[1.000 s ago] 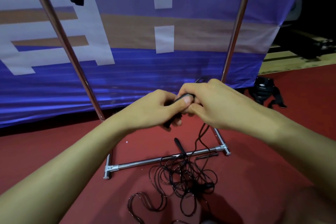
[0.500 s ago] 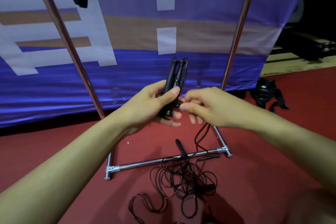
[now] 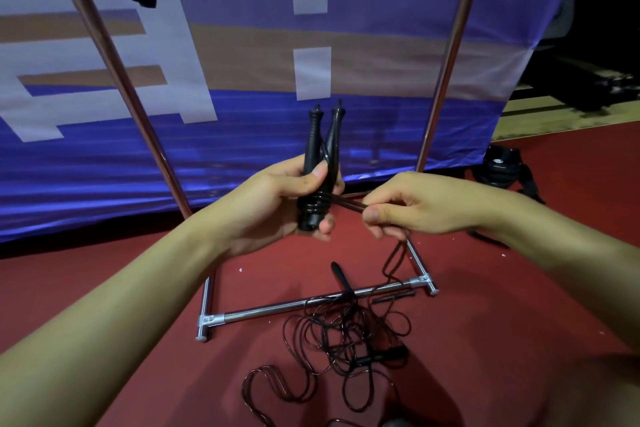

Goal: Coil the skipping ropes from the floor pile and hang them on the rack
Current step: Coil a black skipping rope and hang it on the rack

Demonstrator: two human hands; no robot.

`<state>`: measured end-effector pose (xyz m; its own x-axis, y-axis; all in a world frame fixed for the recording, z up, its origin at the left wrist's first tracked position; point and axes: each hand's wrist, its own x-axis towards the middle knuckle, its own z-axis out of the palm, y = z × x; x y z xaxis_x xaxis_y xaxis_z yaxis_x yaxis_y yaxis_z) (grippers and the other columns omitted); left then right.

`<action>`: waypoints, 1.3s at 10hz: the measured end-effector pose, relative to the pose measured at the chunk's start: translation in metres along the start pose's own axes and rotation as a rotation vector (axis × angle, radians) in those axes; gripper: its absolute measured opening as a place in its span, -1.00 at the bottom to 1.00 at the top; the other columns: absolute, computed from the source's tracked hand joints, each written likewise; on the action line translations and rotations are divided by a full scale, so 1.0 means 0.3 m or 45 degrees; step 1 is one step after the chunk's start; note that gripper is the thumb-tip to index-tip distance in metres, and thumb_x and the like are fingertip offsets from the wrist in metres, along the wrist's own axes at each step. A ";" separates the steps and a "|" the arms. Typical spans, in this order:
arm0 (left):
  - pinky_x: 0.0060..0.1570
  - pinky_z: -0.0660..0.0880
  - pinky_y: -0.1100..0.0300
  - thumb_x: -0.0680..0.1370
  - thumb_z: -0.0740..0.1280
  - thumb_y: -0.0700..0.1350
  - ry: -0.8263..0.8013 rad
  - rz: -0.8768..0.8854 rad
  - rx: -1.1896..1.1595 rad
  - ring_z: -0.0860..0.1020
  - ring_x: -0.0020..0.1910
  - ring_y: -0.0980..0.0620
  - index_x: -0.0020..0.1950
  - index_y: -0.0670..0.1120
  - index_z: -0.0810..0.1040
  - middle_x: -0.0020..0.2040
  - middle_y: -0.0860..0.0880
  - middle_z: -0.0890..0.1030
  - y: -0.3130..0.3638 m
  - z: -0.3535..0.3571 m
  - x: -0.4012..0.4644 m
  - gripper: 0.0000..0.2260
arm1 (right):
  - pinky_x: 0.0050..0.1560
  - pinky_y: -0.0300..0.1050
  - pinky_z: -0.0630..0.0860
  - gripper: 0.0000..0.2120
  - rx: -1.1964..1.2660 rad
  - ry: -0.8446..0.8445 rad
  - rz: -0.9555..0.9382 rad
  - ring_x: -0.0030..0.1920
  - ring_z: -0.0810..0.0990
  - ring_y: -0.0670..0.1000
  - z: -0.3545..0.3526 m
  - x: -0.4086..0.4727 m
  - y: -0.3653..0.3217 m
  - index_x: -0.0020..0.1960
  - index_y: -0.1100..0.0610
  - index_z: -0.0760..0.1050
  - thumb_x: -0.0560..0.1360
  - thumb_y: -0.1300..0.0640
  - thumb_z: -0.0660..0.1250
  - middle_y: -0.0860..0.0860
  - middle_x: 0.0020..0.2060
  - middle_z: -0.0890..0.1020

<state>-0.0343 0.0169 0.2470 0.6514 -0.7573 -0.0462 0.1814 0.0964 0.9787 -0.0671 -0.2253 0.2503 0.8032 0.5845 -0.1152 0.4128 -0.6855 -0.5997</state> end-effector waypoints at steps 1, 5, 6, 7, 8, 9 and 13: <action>-0.27 0.49 0.07 0.61 0.26 -0.08 0.025 0.021 0.004 0.50 -0.37 -0.06 0.05 -0.16 0.46 -0.09 -0.06 0.53 0.000 -0.004 0.003 -0.85 | -0.22 0.11 0.46 -0.65 0.009 -0.008 -0.015 -0.35 0.47 0.20 -0.016 -0.012 0.013 -0.15 0.02 0.56 0.72 -0.06 0.17 0.03 -0.41 0.51; -0.16 0.63 0.08 0.59 0.33 -0.02 -0.171 -0.252 0.104 0.71 -0.11 -0.23 0.10 0.07 0.63 0.01 -0.02 0.59 -0.021 -0.016 -0.015 -0.87 | -0.11 -0.15 0.54 -0.75 0.020 -0.133 0.099 -0.27 0.62 -0.08 -0.028 -0.038 0.068 -0.08 0.11 0.56 0.72 0.13 0.20 -0.05 -0.31 0.63; -0.20 0.56 0.18 0.65 0.26 0.02 -0.352 -0.331 0.258 0.70 -0.11 -0.16 0.13 0.24 0.62 0.13 -0.13 0.70 -0.025 -0.002 -0.023 -0.82 | -0.02 -0.16 0.61 -0.82 -0.125 -0.127 0.113 -0.17 0.73 -0.13 -0.010 -0.024 0.067 -0.01 0.17 0.55 0.70 0.17 0.23 -0.27 -0.20 0.70; -0.35 0.38 0.26 0.70 0.19 -0.04 -0.409 -0.332 0.335 0.51 -0.34 0.01 0.14 0.21 0.58 0.01 -0.18 0.63 -0.020 0.007 -0.021 -0.79 | -0.04 -0.25 0.58 -0.85 -0.288 -0.029 0.097 -0.19 0.71 -0.20 -0.008 -0.013 0.074 -0.01 0.07 0.54 0.69 0.17 0.23 -0.25 -0.19 0.70; -0.39 0.25 0.21 0.71 0.23 -0.13 -0.514 -0.315 0.508 0.39 -0.38 0.01 0.36 -0.06 0.40 -0.08 -0.14 0.51 -0.019 -0.004 -0.024 -0.78 | -0.17 -0.40 0.39 -0.74 -0.375 0.046 0.068 -0.26 0.58 -0.27 -0.016 -0.012 0.069 -0.10 -0.10 0.49 0.66 0.21 0.21 -0.25 -0.25 0.65; -0.33 0.25 0.21 0.69 0.31 -0.12 -0.513 -0.369 0.750 0.45 -0.39 0.09 0.36 -0.15 0.30 -0.06 -0.08 0.57 -0.017 -0.008 -0.030 -0.69 | -0.22 -0.26 0.34 -0.74 -0.208 -0.021 0.067 -0.32 0.42 -0.14 -0.016 -0.023 0.070 -0.15 -0.16 0.44 0.59 0.19 0.24 -0.13 -0.30 0.54; -0.40 0.36 0.39 0.63 0.41 -0.09 -0.595 -0.583 0.979 0.51 -0.42 0.25 0.21 -0.02 0.48 0.08 -0.04 0.70 -0.058 0.013 -0.019 -0.81 | -0.03 -0.19 0.50 -0.90 -0.281 0.124 -0.045 -0.09 0.64 -0.16 -0.008 0.003 0.012 -0.02 -0.08 0.64 0.62 -0.02 0.36 -0.24 -0.15 0.67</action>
<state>-0.0440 0.0171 0.2310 0.2543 -0.8100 -0.5285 -0.2898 -0.5851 0.7574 -0.0638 -0.2282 0.2502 0.8197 0.5726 -0.0139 0.5168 -0.7497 -0.4134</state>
